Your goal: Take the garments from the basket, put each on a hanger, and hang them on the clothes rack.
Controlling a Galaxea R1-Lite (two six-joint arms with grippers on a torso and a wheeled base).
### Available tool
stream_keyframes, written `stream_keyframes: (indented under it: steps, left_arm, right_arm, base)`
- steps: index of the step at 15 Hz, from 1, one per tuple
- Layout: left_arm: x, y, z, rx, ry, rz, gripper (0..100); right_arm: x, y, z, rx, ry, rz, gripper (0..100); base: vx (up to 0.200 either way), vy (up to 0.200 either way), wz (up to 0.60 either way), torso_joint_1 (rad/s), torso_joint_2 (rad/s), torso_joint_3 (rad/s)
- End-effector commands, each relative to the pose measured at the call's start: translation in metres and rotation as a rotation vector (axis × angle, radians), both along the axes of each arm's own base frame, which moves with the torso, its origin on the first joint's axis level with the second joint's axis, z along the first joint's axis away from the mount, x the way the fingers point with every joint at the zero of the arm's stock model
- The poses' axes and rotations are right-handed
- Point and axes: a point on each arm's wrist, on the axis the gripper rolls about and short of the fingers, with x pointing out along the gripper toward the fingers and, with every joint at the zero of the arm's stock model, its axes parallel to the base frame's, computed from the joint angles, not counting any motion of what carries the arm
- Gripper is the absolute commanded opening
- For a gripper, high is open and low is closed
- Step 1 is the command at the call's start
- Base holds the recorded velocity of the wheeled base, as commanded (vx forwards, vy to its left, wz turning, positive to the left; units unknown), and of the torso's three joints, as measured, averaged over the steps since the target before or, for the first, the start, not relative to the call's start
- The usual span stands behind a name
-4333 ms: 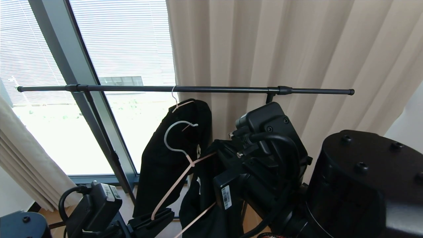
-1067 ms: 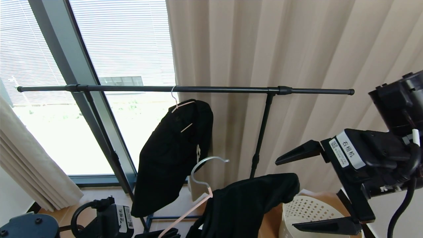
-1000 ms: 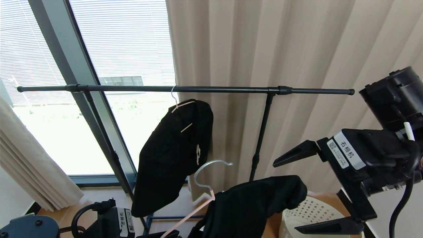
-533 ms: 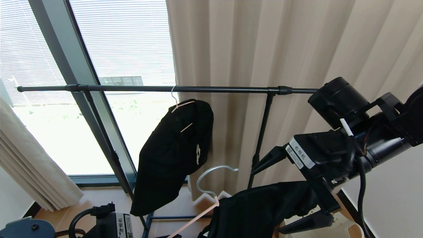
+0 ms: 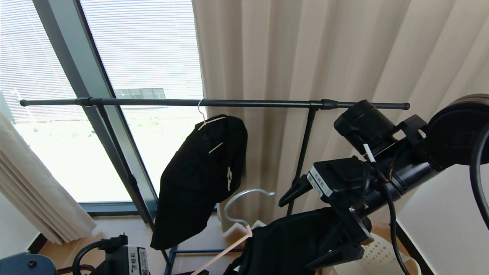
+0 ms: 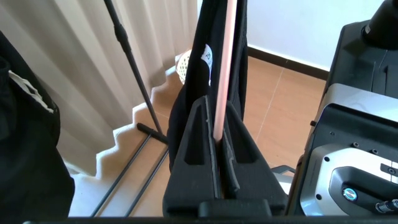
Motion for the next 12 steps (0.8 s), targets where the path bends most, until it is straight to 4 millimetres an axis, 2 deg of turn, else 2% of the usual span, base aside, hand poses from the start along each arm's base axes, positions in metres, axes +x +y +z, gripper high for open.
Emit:
stream_keyframes:
  steps: [1,4,5,12]
  left_arm:
    - [-0.0002,0.0002,0.0005,-0.003,-0.003,0.000,0]
    - [-0.0009,0.0009,0.0020,-0.009,-0.009,0.000,0]
    - [-0.0009,0.0009,0.0020,-0.009,-0.009,0.000,0]
    - [-0.0007,0.0010,0.0022,-0.014,-0.004,0.004,0]
  right_arm:
    - [0.0029,0.0030,-0.0028,-0.004,0.006,0.004,100]
    - [0.0030,0.0036,-0.0017,-0.001,0.005,0.002,100]
    - [0.0023,0.0048,-0.0014,-0.002,0.004,0.005,0]
    - [0.0019,0.0045,-0.0001,0.002,0.002,0.004,0]
  base:
    - [0.000,0.000,0.00,0.000,0.00,0.000]
    - [0.000,0.000,0.00,0.000,0.00,0.000]
    - [0.000,0.000,0.00,0.000,0.00,0.000]
    - [0.000,0.000,0.00,0.000,0.00,0.000]
